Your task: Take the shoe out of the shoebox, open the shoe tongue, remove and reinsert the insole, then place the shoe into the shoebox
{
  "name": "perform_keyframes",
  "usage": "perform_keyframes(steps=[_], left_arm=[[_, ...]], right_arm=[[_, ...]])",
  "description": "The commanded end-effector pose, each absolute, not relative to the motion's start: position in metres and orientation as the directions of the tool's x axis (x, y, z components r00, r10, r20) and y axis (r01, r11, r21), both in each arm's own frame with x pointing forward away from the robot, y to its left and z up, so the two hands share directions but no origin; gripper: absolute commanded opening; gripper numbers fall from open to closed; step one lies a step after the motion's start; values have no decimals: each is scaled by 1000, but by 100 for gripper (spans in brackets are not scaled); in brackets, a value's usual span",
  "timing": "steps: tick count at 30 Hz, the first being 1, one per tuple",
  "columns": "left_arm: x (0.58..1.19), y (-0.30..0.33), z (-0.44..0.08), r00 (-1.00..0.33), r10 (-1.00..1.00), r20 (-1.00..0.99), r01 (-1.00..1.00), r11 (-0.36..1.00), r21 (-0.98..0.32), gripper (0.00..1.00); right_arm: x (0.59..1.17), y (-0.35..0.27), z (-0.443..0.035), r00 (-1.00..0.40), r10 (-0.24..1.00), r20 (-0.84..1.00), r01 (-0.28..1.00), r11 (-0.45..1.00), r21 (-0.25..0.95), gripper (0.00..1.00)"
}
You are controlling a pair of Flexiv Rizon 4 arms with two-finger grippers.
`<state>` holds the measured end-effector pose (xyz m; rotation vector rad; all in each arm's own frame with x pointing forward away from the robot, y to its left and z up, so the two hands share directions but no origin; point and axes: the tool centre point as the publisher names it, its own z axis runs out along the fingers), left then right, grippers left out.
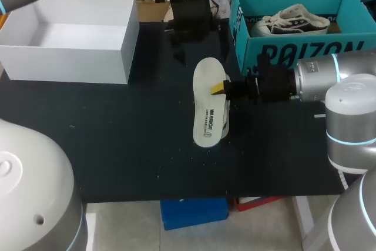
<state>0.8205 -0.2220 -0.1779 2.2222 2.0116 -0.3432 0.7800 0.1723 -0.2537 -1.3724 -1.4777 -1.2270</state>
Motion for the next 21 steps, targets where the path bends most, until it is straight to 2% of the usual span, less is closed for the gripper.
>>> perform_keyframes(steps=[1, 21], left_arm=[[788, -209, -184, 78, 962, -261, 996, -87, -23, 100], [690, -197, -203, 34, 968, -247, 999, -40, -18, 100]], right_arm=[[780, 174, -254, -132, 256, 958, 988, -43, 148, 0], [780, 174, -254, -132, 256, 958, 988, -43, 148, 0]])
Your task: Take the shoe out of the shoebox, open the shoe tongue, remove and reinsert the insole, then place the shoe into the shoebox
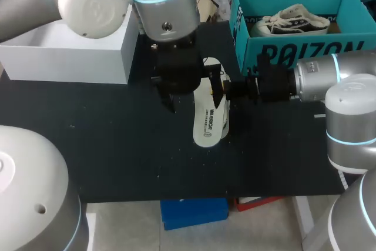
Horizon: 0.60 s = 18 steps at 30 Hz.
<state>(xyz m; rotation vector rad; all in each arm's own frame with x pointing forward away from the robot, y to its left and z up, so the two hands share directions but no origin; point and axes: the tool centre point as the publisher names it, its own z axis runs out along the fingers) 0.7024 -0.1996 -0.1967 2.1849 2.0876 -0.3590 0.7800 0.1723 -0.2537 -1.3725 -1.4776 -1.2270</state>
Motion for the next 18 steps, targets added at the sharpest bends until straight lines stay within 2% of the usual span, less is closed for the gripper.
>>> perform_keyframes(steps=[1, 3, 5, 11, 18], left_arm=[[688, -197, -204, 37, 968, -248, 999, -42, -14, 100], [685, -197, -207, 44, 961, -273, 999, -46, 1, 100], [680, -196, -203, 100, 906, -411, 995, -93, 38, 100], [671, -186, -190, 240, 509, -827, 968, -193, 162, 100], [674, -169, -188, 250, 190, -950, 963, -151, 223, 100]], right_arm=[[780, 174, -254, -132, 256, 958, 988, -43, 148, 0], [780, 174, -254, -132, 256, 958, 988, -43, 148, 0], [780, 174, -254, -132, 256, 958, 988, -43, 148, 0], [780, 174, -254, -132, 256, 958, 988, -43, 148, 0], [780, 174, -254, -132, 256, 958, 988, -43, 148, 0]])
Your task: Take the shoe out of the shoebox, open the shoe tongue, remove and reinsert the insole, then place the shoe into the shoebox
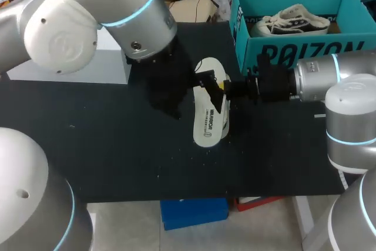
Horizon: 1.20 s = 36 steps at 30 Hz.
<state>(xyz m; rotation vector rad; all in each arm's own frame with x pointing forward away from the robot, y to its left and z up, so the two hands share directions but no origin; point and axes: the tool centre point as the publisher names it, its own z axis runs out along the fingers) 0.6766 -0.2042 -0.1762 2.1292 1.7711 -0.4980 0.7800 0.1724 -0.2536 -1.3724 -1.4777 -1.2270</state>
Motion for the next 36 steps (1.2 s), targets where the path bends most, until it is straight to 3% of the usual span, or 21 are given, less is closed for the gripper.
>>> perform_keyframes(steps=[1, 3, 29, 36], left_arm=[[674, -167, -189, 244, 142, -959, 964, -142, 225, 100], [674, -162, -191, 233, 52, -971, 965, -137, 224, 100], [674, -162, -191, 233, 52, -971, 965, -137, 224, 100], [687, -147, -212, 144, 0, -990, 989, 26, 143, 100]], right_arm=[[780, 174, -254, -132, 256, 958, 988, -43, 148, 0], [780, 174, -254, -132, 256, 958, 988, -43, 148, 0], [780, 174, -254, -132, 256, 958, 988, -43, 148, 0], [780, 174, -254, -132, 256, 958, 988, -43, 148, 0]])
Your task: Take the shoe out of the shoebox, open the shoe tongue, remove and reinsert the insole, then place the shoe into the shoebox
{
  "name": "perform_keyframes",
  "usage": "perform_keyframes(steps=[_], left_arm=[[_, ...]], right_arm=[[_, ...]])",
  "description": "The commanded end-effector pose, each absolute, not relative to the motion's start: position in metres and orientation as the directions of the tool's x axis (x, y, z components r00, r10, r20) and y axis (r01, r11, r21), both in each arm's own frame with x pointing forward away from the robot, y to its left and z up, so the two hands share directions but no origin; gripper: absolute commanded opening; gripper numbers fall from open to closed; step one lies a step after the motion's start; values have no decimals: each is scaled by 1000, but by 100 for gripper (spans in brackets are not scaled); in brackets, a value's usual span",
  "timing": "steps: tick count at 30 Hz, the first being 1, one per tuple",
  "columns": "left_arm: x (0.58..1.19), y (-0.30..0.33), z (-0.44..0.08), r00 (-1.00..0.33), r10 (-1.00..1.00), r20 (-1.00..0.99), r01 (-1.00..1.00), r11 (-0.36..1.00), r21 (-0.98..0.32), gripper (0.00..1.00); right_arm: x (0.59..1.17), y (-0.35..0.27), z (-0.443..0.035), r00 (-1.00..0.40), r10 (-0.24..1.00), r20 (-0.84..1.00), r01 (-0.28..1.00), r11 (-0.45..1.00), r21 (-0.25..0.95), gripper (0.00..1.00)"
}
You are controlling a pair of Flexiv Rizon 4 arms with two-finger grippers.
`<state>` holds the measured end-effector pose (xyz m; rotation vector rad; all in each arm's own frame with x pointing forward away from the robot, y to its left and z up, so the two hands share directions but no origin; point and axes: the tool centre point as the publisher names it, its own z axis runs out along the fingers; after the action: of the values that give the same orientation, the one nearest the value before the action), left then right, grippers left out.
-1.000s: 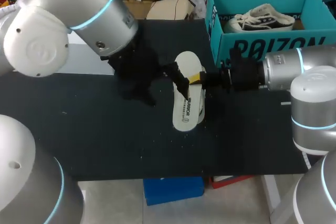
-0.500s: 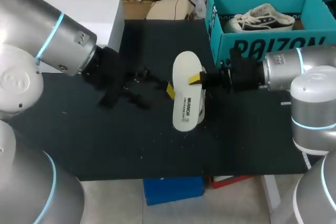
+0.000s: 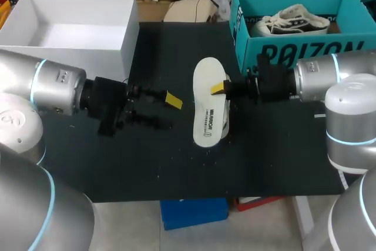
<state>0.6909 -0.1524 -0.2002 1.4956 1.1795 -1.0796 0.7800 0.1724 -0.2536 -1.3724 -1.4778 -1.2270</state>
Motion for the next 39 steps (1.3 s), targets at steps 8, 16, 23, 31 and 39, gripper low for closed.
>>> perform_keyframes(steps=[8, 16, 23, 31, 39], left_arm=[[692, -135, -230, 114, -40, -993, 991, 70, 111, 100], [701, -130, -240, 124, -13, -992, 989, 85, 122, 100], [718, -130, -252, 130, -3, -991, 988, 88, 130, 100], [747, -135, -277, 167, -133, -977, 985, 72, 159, 100], [766, -150, -277, 194, -129, -973, 981, 52, 189, 100]], right_arm=[[780, 174, -254, -132, 256, 958, 988, -43, 148, 0], [780, 174, -254, -132, 256, 958, 988, -43, 148, 0], [780, 174, -254, -132, 256, 958, 988, -43, 148, 0], [780, 174, -254, -132, 256, 958, 988, -43, 148, 0], [780, 174, -254, -132, 256, 958, 988, -43, 148, 0]])
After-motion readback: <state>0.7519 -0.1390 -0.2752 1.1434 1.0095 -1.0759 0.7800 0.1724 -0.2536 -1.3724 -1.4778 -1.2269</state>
